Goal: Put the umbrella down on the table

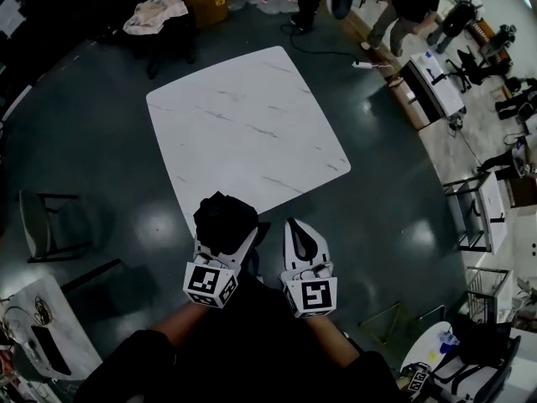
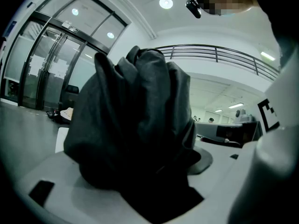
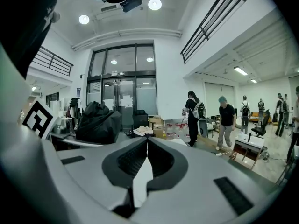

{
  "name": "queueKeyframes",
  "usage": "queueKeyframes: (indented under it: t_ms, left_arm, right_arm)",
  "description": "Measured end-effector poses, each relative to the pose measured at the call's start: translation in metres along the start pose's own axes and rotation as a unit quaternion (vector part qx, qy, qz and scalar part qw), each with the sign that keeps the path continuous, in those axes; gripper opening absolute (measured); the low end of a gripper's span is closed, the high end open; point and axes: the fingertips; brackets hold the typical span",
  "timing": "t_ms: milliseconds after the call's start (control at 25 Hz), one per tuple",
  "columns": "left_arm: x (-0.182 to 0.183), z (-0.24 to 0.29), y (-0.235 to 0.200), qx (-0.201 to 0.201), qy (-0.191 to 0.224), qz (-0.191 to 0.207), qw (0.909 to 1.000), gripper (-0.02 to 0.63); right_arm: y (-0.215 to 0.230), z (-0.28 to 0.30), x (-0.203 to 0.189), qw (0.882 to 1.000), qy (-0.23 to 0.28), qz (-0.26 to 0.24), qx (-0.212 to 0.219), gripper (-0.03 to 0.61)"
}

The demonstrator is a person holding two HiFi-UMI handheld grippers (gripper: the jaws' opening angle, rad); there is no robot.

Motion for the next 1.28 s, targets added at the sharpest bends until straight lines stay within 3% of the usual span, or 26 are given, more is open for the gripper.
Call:
queueKeyframes:
  t_ms: [440,680,880,1080,1280]
  left_arm:
    - [0.010,0.045,-0.101,0.016,-0.021,-0.061,0.9978,0.364]
    - [0.011,0.065,-0.147,0.029,-0.034,-0.059,0.9973,0.364]
    - [0.004,0.078,-0.189,0.052,-0.045,-0.103,0.9923,0.364]
    - [0.003,0.093,-0.224,0.102,-0.047,-0.098,0.9888,0.364]
    - [-0.005,0.110,-0.270,0.142,-0.062,-0.154,0.9757,0.364]
  right_arm:
    - [-0.013,0.097,0.040,0.999,-0.011,-0.033,0.020,0.017]
    - [-0.018,0.147,0.036,0.998,-0.025,-0.041,0.044,0.017]
    - [-0.035,0.193,0.032,0.993,-0.045,-0.058,0.090,0.017]
    - [-0.052,0.240,0.034,0.985,-0.053,-0.068,0.148,0.017]
    - [-0.072,0.286,0.035,0.970,-0.056,-0.068,0.225,0.017]
Point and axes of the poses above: the fingertips, and each gripper's own axes: z forward along the fingers, y to its right, x out of its top, and after that the axes turned 14 degrees about -y, right-handed
